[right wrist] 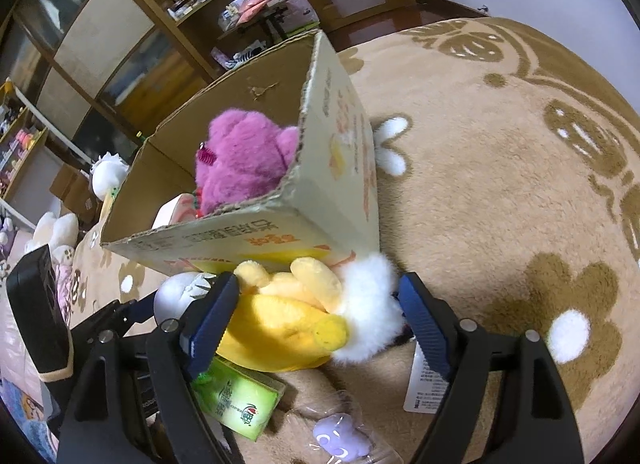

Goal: Organize soft objects
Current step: 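Grasp the white-haired navy doll with the left tool while the right tool grasps the yellow duck, then lift both held plushes and carry them over the cardboard box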

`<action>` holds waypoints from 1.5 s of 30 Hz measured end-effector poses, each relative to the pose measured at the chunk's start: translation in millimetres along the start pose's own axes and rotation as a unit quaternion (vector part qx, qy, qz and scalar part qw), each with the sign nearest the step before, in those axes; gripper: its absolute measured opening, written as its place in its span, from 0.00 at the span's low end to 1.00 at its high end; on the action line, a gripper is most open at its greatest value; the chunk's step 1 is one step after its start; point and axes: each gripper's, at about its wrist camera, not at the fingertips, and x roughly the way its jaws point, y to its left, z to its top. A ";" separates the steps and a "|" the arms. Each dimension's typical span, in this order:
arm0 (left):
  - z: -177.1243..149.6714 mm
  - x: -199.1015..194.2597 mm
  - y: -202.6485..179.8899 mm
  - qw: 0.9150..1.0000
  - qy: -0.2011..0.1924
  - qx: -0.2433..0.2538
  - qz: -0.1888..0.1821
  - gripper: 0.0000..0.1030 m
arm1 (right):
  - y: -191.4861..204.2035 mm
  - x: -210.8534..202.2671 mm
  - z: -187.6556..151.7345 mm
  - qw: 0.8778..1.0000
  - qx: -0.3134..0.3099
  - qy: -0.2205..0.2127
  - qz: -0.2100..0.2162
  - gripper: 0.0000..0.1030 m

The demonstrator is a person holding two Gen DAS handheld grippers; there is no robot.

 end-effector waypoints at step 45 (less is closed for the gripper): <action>-0.8 -15.5 19.6 0.999 -0.013 -0.030 -0.005 0.58 | 29.8 -5.3 -3.2 0.998 -0.064 -0.021 -0.013 0.65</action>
